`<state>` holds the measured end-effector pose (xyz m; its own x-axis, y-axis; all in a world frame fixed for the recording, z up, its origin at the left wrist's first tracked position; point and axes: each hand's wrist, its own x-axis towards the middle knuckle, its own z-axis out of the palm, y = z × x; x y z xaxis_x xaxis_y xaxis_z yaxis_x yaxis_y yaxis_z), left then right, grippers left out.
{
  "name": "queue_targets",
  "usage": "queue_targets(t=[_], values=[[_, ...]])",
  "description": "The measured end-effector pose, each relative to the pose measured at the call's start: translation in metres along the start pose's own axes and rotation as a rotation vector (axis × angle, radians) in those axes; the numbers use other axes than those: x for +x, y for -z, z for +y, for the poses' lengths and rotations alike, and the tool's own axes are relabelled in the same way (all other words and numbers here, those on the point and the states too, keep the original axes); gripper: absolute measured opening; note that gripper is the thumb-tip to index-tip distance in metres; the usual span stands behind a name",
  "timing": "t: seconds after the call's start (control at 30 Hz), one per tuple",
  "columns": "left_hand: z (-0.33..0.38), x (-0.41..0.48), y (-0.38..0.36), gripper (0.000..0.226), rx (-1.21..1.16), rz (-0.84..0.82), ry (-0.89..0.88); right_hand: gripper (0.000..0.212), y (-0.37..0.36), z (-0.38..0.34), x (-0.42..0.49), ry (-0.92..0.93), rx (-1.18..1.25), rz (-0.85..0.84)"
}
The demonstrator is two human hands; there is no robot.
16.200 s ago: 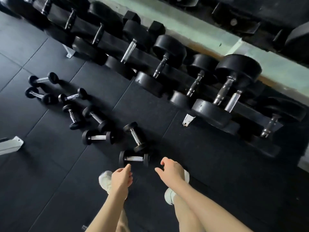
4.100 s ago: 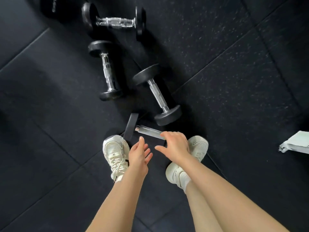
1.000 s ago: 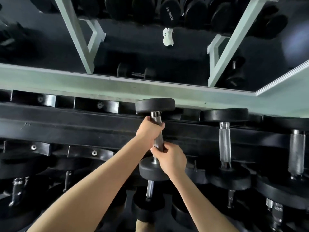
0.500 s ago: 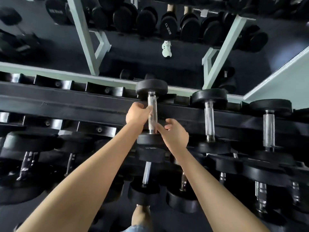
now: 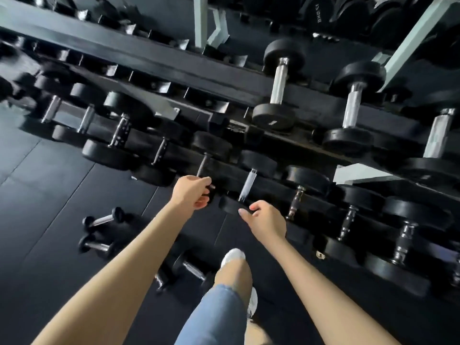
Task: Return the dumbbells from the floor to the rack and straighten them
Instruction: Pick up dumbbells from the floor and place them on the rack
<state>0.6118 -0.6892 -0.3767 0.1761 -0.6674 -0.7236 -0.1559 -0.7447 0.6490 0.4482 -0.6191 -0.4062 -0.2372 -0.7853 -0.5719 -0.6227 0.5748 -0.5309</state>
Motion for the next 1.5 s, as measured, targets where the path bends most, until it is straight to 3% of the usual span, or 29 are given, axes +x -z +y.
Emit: queue_targets(t=[0.23, 0.4, 0.53, 0.7, 0.93, 1.07, 1.2, 1.23, 1.3, 1.4, 1.5], values=[[-0.127, -0.017, 0.070, 0.016, -0.057, 0.125, 0.144, 0.035, -0.124, 0.017, -0.043, -0.013, -0.117, -0.262], [-0.216, 0.001, 0.103, 0.020, 0.028, 0.204, 0.201, 0.034, -0.214, 0.036, -0.051, -0.083, -0.213, -0.398], [-0.281, 0.037, 0.127, 0.020, 0.070, 0.198, 0.254, 0.039, -0.292, 0.058, -0.038, -0.156, -0.290, -0.431], [-0.365, 0.124, 0.141, 0.023, -0.076, 0.103, 0.328, 0.044, -0.394, 0.110, 0.015, -0.197, -0.358, -0.421], [-0.496, 0.270, 0.110, 0.030, -0.236, 0.070, 0.537, 0.049, -0.513, 0.208, 0.110, -0.122, -0.437, -0.411], [-0.573, 0.330, 0.071, 0.033, -0.310, 0.016, 0.669, 0.072, -0.574, 0.258, 0.162, 0.042, -0.624, -0.432], [-0.642, 0.364, 0.033, 0.060, -0.428, -0.010, 0.718, 0.091, -0.612, 0.295, 0.203, 0.066, -0.694, -0.497], [-0.655, 0.370, 0.025, 0.057, -0.486, 0.009, 0.709, 0.092, -0.620, 0.302, 0.211, 0.063, -0.691, -0.508], [-0.672, 0.380, 0.015, 0.041, -0.578, 0.051, 0.674, 0.090, -0.632, 0.308, 0.222, 0.061, -0.698, -0.514], [-0.699, 0.398, 0.001, 0.060, -0.688, 0.024, 0.575, 0.079, -0.643, 0.313, 0.232, 0.062, -0.769, -0.487], [-0.704, 0.414, -0.006, 0.052, -0.777, 0.020, 0.460, 0.050, -0.644, 0.312, 0.234, 0.103, -0.820, -0.487]])
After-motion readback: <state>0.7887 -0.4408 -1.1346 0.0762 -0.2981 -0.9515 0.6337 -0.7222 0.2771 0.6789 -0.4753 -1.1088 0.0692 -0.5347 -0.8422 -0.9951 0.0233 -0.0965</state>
